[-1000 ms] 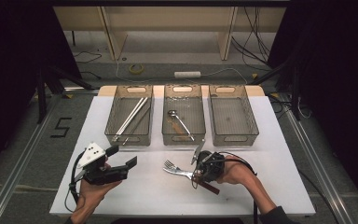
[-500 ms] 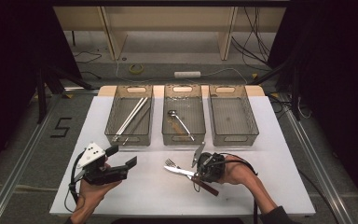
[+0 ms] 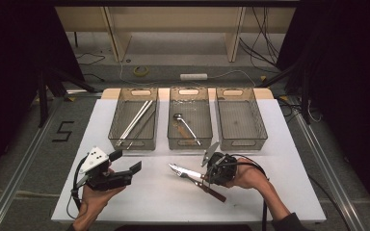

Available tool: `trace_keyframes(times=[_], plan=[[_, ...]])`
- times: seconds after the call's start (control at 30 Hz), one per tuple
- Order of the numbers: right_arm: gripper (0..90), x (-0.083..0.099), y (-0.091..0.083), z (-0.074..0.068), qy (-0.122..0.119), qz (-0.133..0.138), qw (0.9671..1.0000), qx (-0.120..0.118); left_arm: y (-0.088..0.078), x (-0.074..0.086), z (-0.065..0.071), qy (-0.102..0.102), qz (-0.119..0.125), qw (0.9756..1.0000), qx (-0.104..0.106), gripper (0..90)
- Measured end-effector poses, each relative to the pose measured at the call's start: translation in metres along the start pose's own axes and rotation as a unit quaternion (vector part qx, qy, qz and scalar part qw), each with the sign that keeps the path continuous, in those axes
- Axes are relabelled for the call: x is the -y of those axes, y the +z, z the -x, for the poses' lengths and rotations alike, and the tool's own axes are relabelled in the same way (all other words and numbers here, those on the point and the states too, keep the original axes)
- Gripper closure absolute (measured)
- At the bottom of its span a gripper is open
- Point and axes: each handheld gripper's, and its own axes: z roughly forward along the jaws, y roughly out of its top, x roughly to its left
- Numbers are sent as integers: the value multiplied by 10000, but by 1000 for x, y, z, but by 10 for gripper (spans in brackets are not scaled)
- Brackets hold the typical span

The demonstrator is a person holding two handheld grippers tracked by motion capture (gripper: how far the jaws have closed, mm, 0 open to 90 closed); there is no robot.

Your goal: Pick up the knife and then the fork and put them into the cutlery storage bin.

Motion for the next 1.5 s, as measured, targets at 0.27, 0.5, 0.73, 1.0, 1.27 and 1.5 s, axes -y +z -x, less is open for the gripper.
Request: trace_keyframes(times=[0.27, 0.5, 0.73, 1.0, 1.27, 1.5], plan=[[774, 5, -18, 8, 328, 349, 9989, 3, 0, 0, 0, -8, 5, 10000, -13, 155], [774, 10, -41, 23, 672, 730, 9950, 120, 0, 0, -1, -7, 2, 10000, -24, 155], [774, 11, -60, 46, 1129, 989, 9883, 280, 0, 0, -1, -19, 12, 10000, -22, 155], [774, 10, -76, 70, 1482, 1196, 9809, 405, 0, 0, -1, -26, 31, 10000, -18, 155], [774, 12, -88, 94, 1901, 1390, 9703, 549, 0, 0, -1, -35, 38, 10000, -25, 155], [774, 15, -91, 114, 2268, 1444, 9608, 679, 0, 0, -1, -35, 32, 10000, -25, 155]])
